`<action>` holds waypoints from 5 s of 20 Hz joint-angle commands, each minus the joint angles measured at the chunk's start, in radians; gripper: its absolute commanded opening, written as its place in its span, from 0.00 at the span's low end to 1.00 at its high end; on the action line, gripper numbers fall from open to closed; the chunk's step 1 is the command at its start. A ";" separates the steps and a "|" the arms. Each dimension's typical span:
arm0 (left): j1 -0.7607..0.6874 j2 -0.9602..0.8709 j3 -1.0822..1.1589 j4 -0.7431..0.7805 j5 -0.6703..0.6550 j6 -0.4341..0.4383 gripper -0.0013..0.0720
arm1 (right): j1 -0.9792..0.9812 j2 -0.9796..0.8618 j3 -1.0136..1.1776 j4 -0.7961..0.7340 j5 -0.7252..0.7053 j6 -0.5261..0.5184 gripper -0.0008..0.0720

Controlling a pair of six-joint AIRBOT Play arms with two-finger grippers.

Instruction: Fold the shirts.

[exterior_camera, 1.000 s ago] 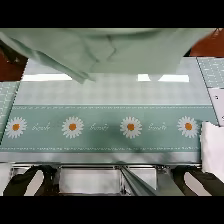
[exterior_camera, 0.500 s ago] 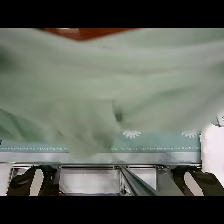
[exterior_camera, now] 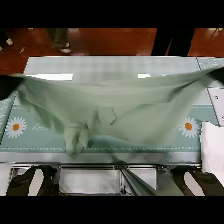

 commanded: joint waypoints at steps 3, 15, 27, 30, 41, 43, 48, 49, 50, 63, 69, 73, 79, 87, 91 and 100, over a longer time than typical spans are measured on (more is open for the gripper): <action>-0.037 -0.320 -0.200 -0.125 0.312 0.116 0.05 | 0.000 -0.307 -0.182 0.043 -0.370 -0.050 0.05; -0.188 -0.889 0.236 -0.159 0.339 0.172 0.71 | -0.022 -0.842 0.118 0.374 -0.475 -0.059 0.59; 0.319 -0.507 -0.240 0.110 -0.007 0.093 0.71 | -0.273 -0.409 -0.359 0.095 -0.217 -0.053 0.57; 0.362 -0.499 -0.377 0.108 0.015 0.076 0.71 | -0.274 -0.306 -0.502 0.233 -0.256 -0.140 0.57; 0.169 -0.604 -0.405 -0.047 0.193 0.094 0.71 | -0.272 -0.268 -0.511 0.243 -0.243 -0.158 0.57; 0.137 -0.604 -0.405 -0.047 0.226 0.066 0.71 | -0.272 -0.268 -0.511 0.243 -0.243 -0.158 0.57; 0.077 -0.627 -0.404 -0.044 0.227 0.014 0.71 | -0.272 -0.268 -0.511 0.243 -0.246 -0.158 0.58; 0.060 -0.639 -0.402 -0.044 0.227 0.013 0.71 | -0.272 -0.268 -0.511 0.243 -0.246 -0.158 0.57; 0.042 -0.652 -0.402 -0.044 0.227 0.013 0.71 | -0.272 -0.268 -0.511 0.243 -0.246 -0.158 0.57; -0.039 -0.678 -0.378 -0.045 0.225 0.033 0.05 | -0.449 -0.268 -0.577 -0.133 -0.259 0.056 0.57; -0.039 -0.678 -0.378 -0.044 0.234 0.036 0.05 | -0.418 -0.306 -0.743 -0.038 -0.132 -0.023 0.58; -0.039 -0.678 -0.378 -0.045 0.233 0.035 0.05 | -0.339 -0.388 -0.743 0.015 -0.161 -0.023 0.58; -0.039 -0.678 -0.378 -0.045 0.233 0.036 0.05 | -0.316 -0.457 -0.743 0.111 -0.235 -0.021 0.58; -0.039 -0.676 -0.378 -0.045 0.233 0.035 0.05 | -0.197 -0.496 -0.737 0.225 -0.314 -0.090 0.07; -0.035 -0.620 -0.345 -0.045 0.180 0.043 0.05 | -0.209 -0.412 -0.604 0.233 -0.215 -0.140 0.05; -0.034 -0.327 0.306 -0.212 0.134 0.031 0.05 | -0.212 -0.271 0.272 0.238 -0.200 -0.098 0.05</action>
